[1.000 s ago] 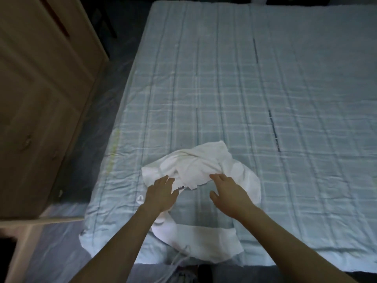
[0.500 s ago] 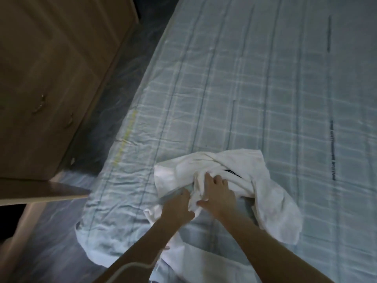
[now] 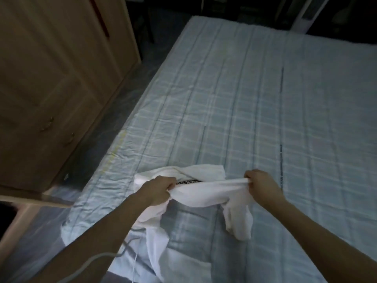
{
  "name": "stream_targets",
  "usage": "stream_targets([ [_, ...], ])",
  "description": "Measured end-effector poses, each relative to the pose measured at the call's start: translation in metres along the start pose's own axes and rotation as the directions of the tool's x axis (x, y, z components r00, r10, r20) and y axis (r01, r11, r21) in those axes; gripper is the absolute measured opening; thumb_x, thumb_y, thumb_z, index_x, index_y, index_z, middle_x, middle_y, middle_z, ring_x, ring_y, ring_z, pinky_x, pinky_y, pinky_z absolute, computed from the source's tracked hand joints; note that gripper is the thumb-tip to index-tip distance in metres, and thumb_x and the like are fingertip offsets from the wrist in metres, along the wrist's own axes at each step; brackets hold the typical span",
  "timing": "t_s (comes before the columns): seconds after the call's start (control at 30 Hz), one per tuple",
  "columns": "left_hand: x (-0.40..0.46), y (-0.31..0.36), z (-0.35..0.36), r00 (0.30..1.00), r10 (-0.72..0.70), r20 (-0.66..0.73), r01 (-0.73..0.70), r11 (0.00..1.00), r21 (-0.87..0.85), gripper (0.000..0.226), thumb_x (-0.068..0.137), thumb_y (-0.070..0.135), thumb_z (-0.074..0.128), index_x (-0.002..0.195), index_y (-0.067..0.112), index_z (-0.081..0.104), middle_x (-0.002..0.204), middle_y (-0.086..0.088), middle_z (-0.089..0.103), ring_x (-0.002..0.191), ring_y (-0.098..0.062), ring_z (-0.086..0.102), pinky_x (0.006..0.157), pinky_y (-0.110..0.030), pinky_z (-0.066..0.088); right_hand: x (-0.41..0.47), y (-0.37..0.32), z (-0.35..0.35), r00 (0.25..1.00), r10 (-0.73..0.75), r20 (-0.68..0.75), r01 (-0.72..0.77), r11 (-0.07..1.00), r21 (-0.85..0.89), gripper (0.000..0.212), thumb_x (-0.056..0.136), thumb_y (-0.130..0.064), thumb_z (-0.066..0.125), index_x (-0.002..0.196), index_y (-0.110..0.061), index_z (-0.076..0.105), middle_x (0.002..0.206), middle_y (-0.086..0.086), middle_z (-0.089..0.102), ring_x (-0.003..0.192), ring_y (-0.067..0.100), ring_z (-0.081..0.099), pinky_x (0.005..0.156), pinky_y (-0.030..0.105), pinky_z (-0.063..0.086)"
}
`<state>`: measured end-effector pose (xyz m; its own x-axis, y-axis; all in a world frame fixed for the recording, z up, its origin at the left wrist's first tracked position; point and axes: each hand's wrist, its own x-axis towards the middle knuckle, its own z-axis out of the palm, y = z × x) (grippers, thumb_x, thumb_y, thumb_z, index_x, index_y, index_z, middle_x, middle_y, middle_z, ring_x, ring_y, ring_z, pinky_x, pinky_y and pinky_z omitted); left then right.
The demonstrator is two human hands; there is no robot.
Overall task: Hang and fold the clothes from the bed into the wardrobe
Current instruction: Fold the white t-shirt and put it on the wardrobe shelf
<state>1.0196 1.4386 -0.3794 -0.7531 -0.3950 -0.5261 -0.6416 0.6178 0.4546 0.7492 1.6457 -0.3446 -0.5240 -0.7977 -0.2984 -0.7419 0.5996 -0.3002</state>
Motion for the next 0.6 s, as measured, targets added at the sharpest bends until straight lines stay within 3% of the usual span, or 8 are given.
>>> stream_targets([
  [0.1,-0.002,0.046,-0.031,0.996,0.046,-0.071,-0.047,0.999,-0.003,0.030,0.074,0.018,0.061,0.091,0.035,0.042,0.085,0.009,0.053,0.082,-0.025,0.058,0.073,-0.038,0.050,-0.009,0.024,-0.050,0.985,0.058,-0.160,-0.030,0.985,0.172,0.019,0.071,0.002,0.046,0.075,-0.002,0.064,0.072,0.012,0.060,0.069,0.027,0.054,0.057,0.026,0.034],
  [0.17,-0.005,0.076,-0.055,0.987,0.063,-0.145,-0.043,0.990,0.135,0.047,0.074,0.018,0.067,0.108,0.030,0.038,0.089,0.009,0.052,0.081,-0.022,0.057,0.071,-0.033,0.042,-0.018,0.037,-0.086,0.968,0.115,-0.222,-0.042,0.950,0.309,0.019,0.076,0.002,0.046,0.070,-0.007,0.061,0.066,0.009,0.058,0.066,0.027,0.053,0.052,0.020,0.033],
  [0.27,-0.009,0.112,-0.096,0.956,0.097,-0.278,-0.023,0.966,0.259,0.053,0.073,0.017,0.068,0.116,0.027,0.039,0.100,0.009,0.049,0.086,-0.021,0.057,0.071,-0.032,0.032,-0.037,0.056,-0.144,0.961,0.083,-0.264,0.022,0.928,0.372,0.023,0.080,-0.023,0.041,0.061,-0.015,0.049,0.059,0.000,0.053,0.064,0.025,0.053,0.054,0.031,0.035],
  [0.33,-0.010,0.130,-0.124,0.929,0.138,-0.343,-0.015,0.941,0.338,0.034,0.077,0.029,0.069,0.106,0.023,0.053,0.103,0.003,0.052,0.092,-0.025,0.060,0.070,-0.032,0.037,-0.055,0.068,-0.183,0.972,-0.024,-0.234,0.081,0.968,0.237,0.036,0.088,-0.043,0.048,0.063,-0.017,0.049,0.060,-0.002,0.054,0.063,0.021,0.052,0.055,0.032,0.036],
  [0.4,-0.012,0.148,-0.150,0.920,0.196,-0.340,-0.036,0.905,0.425,0.024,0.076,0.040,0.064,0.089,0.021,0.059,0.097,-0.001,0.058,0.091,-0.027,0.062,0.068,-0.031,0.038,-0.069,0.081,-0.216,0.973,-0.157,-0.169,0.150,0.987,-0.050,0.039,0.083,-0.057,0.058,0.071,-0.020,0.051,0.068,-0.002,0.058,0.067,0.022,0.054,0.056,0.032,0.034],
  [0.5,-0.018,0.183,-0.185,0.924,0.254,-0.286,-0.131,0.913,0.386,0.021,0.074,0.039,0.071,0.085,0.021,0.067,0.092,0.001,0.068,0.088,-0.021,0.064,0.069,-0.030,0.044,-0.075,0.107,-0.249,0.960,-0.223,-0.167,0.173,0.948,-0.269,0.028,0.081,-0.047,0.065,0.084,-0.021,0.054,0.090,0.006,0.064,0.087,0.030,0.061,0.065,0.033,0.041],
  [0.6,-0.029,0.223,-0.216,0.936,0.292,-0.199,-0.225,0.927,0.300,0.027,0.073,0.044,0.080,0.089,0.029,0.064,0.090,0.013,0.065,0.083,-0.008,0.060,0.071,-0.027,0.045,-0.072,0.131,-0.280,0.911,-0.145,-0.385,0.048,0.967,-0.250,0.017,0.084,-0.031,0.064,0.087,-0.017,0.055,0.092,0.011,0.061,0.088,0.034,0.060,0.070,0.040,0.048],
])
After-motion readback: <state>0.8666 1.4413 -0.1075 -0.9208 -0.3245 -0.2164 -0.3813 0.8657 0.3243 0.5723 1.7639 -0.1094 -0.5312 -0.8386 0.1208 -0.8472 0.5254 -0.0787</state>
